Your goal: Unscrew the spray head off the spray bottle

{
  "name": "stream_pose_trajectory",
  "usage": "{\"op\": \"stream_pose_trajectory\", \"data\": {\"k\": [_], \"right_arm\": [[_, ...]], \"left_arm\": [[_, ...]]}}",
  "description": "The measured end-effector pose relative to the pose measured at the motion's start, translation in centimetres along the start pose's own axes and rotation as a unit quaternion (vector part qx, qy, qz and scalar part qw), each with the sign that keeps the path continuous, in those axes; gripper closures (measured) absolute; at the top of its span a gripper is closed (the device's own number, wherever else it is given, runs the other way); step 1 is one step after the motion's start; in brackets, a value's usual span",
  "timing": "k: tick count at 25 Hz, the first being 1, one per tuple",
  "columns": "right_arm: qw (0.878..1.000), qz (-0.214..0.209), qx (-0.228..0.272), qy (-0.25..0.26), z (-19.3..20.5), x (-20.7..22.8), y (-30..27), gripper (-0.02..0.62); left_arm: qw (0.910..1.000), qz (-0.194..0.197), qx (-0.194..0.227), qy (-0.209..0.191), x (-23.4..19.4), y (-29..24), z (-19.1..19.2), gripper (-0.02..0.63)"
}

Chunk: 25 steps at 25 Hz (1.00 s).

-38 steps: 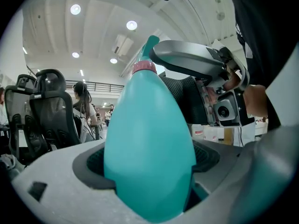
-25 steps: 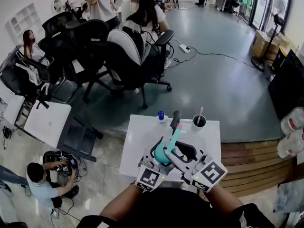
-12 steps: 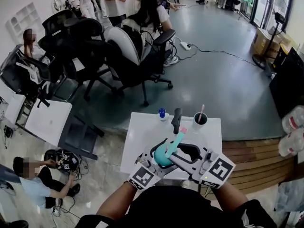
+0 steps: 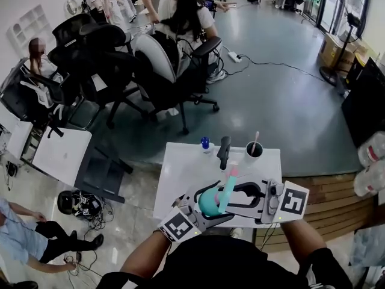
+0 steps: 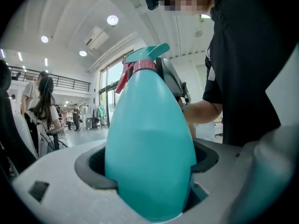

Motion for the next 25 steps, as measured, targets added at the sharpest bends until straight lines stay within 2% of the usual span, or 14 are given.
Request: {"op": "stream_pose_trajectory", "data": {"k": [3,5,6,10,13,16,19,22,25], "right_arm": [[0.998,0.047,0.028,-0.001,0.0,0.8,-0.3,0.446],[0.994,0.100,0.046,-0.011,0.3,1.6,0.0,0.347],[0.990,0.129,0.056,-0.018,0.5,2.0,0.4,0.341],[0.969,0.226,0.066,-0.071,1.6,3.0,0.9,0.344],[0.964,0.252,0.040,-0.078,2.4,3.1,0.0,0.348],[0.959,0.274,0.021,-0.073,3.0,3.6,-0.6,0.351],[0.950,0.302,0.019,-0.082,3.4,4.3,-0.4,0.379],[0.944,0.318,0.022,-0.085,3.4,4.5,-0.3,0.454],[0.945,0.317,0.021,-0.082,3.3,4.5,-0.2,0.459]], "left_arm": [[0.9993,-0.030,0.003,0.022,-1.0,-0.2,0.2,0.155],[0.9979,-0.061,-0.010,0.021,-1.9,-0.2,1.0,0.155],[0.9961,-0.083,-0.018,0.022,-2.4,-0.2,1.4,0.155],[0.9803,-0.188,-0.054,0.025,-4.5,0.2,3.2,0.155],[0.9683,-0.237,-0.078,0.020,-5.3,0.3,4.1,0.155],[0.9597,-0.262,-0.101,0.015,-5.3,0.2,5.3,0.155],[0.9553,-0.275,-0.108,0.004,-5.3,-0.1,5.5,0.155],[0.9544,-0.278,-0.108,0.002,-5.2,-0.2,5.2,0.155],[0.9564,-0.272,-0.107,0.000,-5.1,-0.2,5.0,0.155]]}}
Point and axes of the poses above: the fingertips, and each gripper's own axes: y backward along the fingers, x to its right, z out of its underside, the point moved 4 cm from there along y, backward along the fingers, and after that the axes turned 4 degrees about -z, right-handed, at the moved point
